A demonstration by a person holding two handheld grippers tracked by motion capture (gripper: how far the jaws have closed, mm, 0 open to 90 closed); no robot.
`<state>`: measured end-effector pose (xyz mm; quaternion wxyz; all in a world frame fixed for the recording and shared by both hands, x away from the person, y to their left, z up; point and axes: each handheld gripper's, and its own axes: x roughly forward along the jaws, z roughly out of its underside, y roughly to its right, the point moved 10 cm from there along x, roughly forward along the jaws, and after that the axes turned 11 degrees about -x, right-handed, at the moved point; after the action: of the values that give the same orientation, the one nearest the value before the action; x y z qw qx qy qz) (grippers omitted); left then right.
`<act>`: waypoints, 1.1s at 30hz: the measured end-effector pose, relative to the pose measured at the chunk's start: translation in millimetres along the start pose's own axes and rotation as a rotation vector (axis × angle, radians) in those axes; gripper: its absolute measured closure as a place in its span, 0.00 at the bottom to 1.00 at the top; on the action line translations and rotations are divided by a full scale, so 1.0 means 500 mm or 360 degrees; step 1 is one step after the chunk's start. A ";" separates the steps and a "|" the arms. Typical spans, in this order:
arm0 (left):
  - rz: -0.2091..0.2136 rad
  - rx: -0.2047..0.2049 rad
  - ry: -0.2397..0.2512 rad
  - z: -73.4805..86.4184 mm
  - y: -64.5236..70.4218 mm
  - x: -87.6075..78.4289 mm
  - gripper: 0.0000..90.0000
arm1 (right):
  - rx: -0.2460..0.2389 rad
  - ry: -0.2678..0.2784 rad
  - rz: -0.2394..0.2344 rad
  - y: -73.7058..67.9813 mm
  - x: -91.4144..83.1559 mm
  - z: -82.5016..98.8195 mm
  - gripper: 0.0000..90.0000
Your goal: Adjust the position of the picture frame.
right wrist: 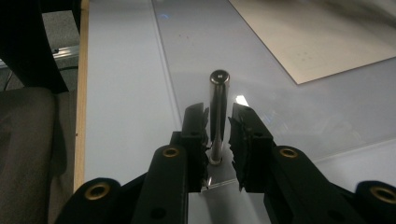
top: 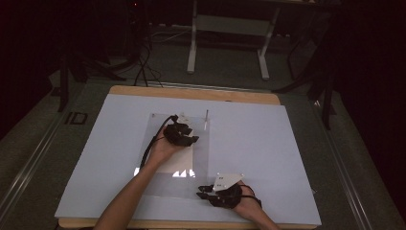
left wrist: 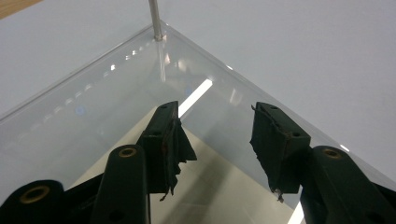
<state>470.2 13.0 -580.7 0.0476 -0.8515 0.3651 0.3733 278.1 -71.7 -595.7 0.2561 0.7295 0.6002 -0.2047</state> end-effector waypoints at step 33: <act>-0.0096 -0.0010 -0.0012 -0.109 -0.060 0.130 0.70 | 0.0037 -0.0006 0.0037 -0.003 0.007 0.001 0.93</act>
<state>552.3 -22.5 -591.0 0.0575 -0.8608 0.3380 0.3760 277.3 -69.0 -598.3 0.2512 0.7389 0.5889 -0.2100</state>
